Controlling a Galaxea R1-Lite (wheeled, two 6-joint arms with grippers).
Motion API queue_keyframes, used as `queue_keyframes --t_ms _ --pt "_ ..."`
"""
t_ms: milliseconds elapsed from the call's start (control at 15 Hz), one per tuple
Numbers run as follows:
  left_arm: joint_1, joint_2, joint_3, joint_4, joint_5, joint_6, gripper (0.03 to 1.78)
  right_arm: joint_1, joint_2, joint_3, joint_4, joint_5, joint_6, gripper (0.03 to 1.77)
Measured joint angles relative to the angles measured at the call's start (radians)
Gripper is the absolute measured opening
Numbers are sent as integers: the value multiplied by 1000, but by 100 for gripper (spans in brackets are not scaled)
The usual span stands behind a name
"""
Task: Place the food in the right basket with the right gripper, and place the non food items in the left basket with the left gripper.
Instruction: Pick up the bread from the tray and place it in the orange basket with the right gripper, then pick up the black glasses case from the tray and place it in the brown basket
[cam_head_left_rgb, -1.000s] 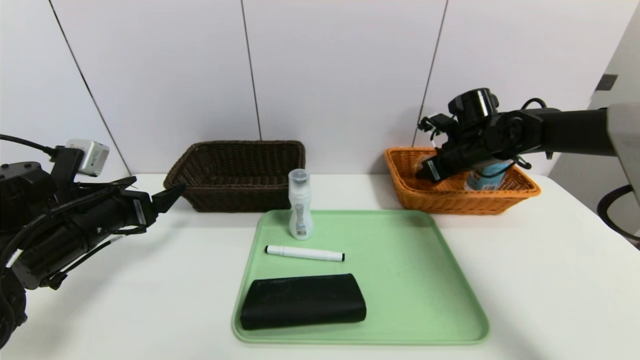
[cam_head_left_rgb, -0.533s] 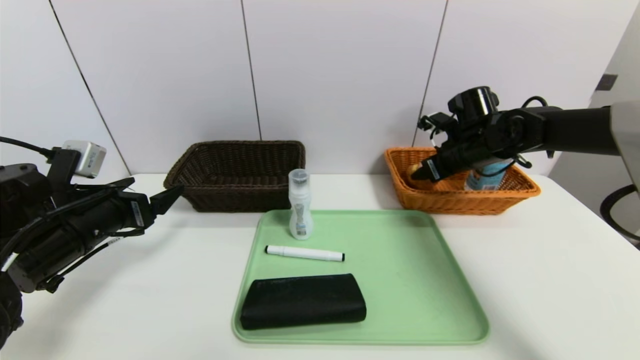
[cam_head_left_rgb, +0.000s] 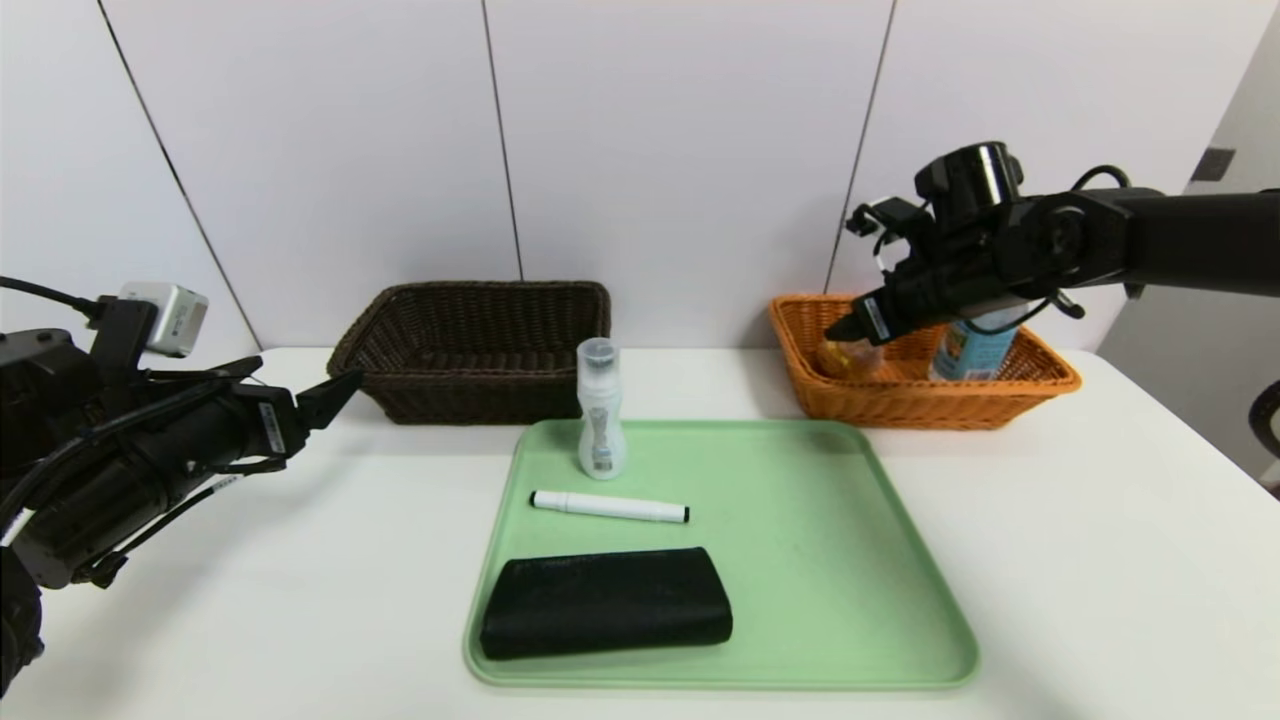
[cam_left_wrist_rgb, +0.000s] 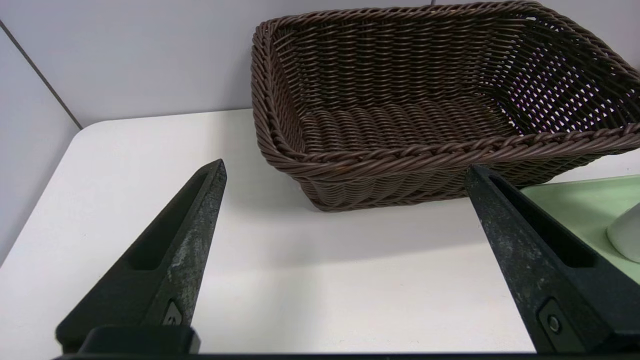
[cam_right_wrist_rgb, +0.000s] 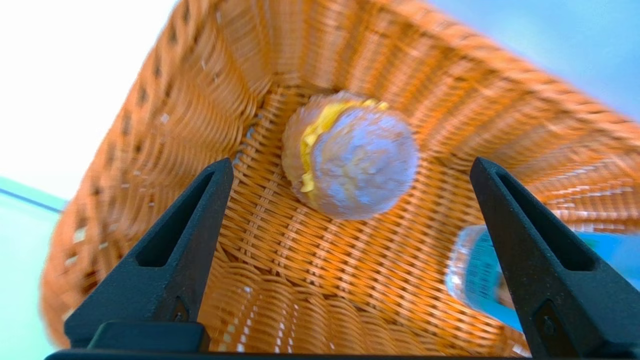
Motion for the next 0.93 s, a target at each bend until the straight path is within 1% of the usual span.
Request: queue_keyframes --t_ms 200,333,467,600,800,933 --pt "0 1 0 0 39 -4 169 -3 -100 19 0 -2 50 166" --pt "-2 3 0 0 41 -11 169 -14 -201 58 -1 -2 74 167" --pt "-4 2 -2 0 42 -14 169 -25 -321 133 0 1 92 168" --pt "-5 0 -8 -1 43 -13 169 -30 -468 280 -3 11 124 169" --pt "-26 -16 -4 -2 49 -17 169 -33 -695 578 -61 34 148 169" --pt "-73 -30 0 -9 86 -35 169 -35 -846 779 -127 44 154 169"
